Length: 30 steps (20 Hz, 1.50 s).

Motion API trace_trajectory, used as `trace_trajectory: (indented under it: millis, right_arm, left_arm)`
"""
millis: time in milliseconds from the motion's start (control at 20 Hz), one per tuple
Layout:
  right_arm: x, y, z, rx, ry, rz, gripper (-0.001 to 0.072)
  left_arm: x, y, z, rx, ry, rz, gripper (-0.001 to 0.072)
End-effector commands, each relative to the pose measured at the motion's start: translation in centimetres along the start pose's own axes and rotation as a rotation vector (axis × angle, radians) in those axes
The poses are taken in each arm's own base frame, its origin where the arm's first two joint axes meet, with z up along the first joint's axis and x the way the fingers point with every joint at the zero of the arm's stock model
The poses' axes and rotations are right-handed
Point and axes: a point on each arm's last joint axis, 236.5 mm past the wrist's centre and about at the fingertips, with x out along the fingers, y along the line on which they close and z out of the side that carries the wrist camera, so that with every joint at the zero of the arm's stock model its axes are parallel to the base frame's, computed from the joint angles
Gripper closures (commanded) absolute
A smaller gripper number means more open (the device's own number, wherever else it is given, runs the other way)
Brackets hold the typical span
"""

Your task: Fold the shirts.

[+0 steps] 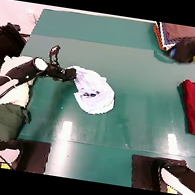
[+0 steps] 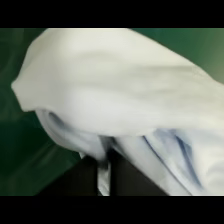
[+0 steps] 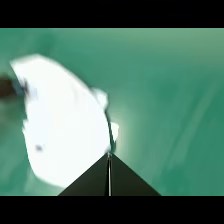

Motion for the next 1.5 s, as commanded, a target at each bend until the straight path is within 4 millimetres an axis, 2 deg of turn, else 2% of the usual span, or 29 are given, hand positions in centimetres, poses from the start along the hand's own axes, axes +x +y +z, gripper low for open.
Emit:
trace_trajectory:
  millis: [0,100,150,200,250,350,450,600,650,700,800,850,950,1050,1150,1250,1300,1400,1450]
  right_arm:
    - [5.4,-2.6,-7.9,0.118,0.219,-0.005,0.0694]
    - [9.7,-2.5,-12.4,0.224,0.310,0.061,0.0690]
    - [11.7,-2.3,-14.4,0.269,0.349,0.099,0.0567]
    - [13.7,-2.1,-16.5,0.333,0.394,0.134,0.0328]
    - [15.3,-1.6,-18.3,0.389,0.442,0.173,0.0261]
    - [18.7,-0.1,-20.6,0.449,0.479,0.248,0.0261]
    - [21.7,1.9,-21.7,0.478,0.483,0.293,0.0261]
    - [25.4,3.6,-22.1,0.458,0.488,0.287,0.0262]
    - [26.3,4.3,-21.7,0.435,0.483,0.292,0.0266]
    - [27.1,4.9,-20.7,0.414,0.468,0.298,0.0313]
    - [28.2,5.5,-18.4,0.356,0.418,0.298,0.0612]
    - [28.3,5.4,-17.2,0.307,0.392,0.289,0.0694]
    - [26.8,4.2,-13.7,0.188,0.334,0.254,0.0695]
    - [23.2,2.3,-9.5,0.102,0.263,0.205,0.0696]
    - [17.5,-0.1,-4.6,0.023,0.163,0.140,0.0696]
    - [10.7,-1.3,-0.3,-0.030,0.053,0.087,0.0696]
    - [7.1,-1.4,1.5,-0.043,-0.008,0.074,0.0696]
    - [0.7,-0.9,3.9,-0.079,-0.118,0.051,0.0696]
    - [-2.2,-0.4,4.6,-0.098,-0.170,0.040,0.0696]
  left_arm:
    - [-0.4,-1.2,1.6,0.056,-0.033,-0.023,0.0685]
    - [-0.7,-1.3,1.5,0.080,-0.014,-0.020,0.0685]
    - [-0.7,-1.4,1.4,0.089,-0.010,-0.017,0.0685]
    - [-0.7,-1.4,1.3,0.090,-0.005,-0.018,0.0685]
    - [-0.8,-1.3,1.2,0.095,0.003,-0.015,0.0685]
    - [-0.8,-1.3,0.8,0.109,0.019,-0.015,0.0685]
    - [-0.8,-1.3,0.5,0.122,0.030,-0.015,0.0685]
    - [-0.8,-1.3,0.3,0.123,0.040,-0.016,0.0685]
    - [-0.8,-1.3,0.3,0.123,0.042,-0.017,0.0685]
    - [-0.8,-1.3,0.2,0.124,0.046,-0.017,0.0685]
    - [-0.9,-1.4,-0.1,0.127,0.063,-0.020,0.0685]
    - [-1.2,-1.8,0.0,0.140,0.066,-0.023,0.0684]
    - [-3.2,-2.6,2.0,0.197,0.043,-0.019,0.0685]
    - [-7.4,-4.4,5.9,0.289,-0.037,-0.030,0.0685]
    - [-13.8,-7.8,9.9,0.413,-0.164,-0.056,0.0685]
    - [-21.0,-12.1,12.2,0.554,-0.305,-0.080,0.0685]
    - [-24.4,-14.1,12.7,0.610,-0.369,-0.097,0.0685]
    - [-31.1,-17.5,12.7,0.688,-0.480,-0.126,0.0685]
    - [-33.6,-18.7,12.2,0.712,-0.518,-0.139,0.0685]
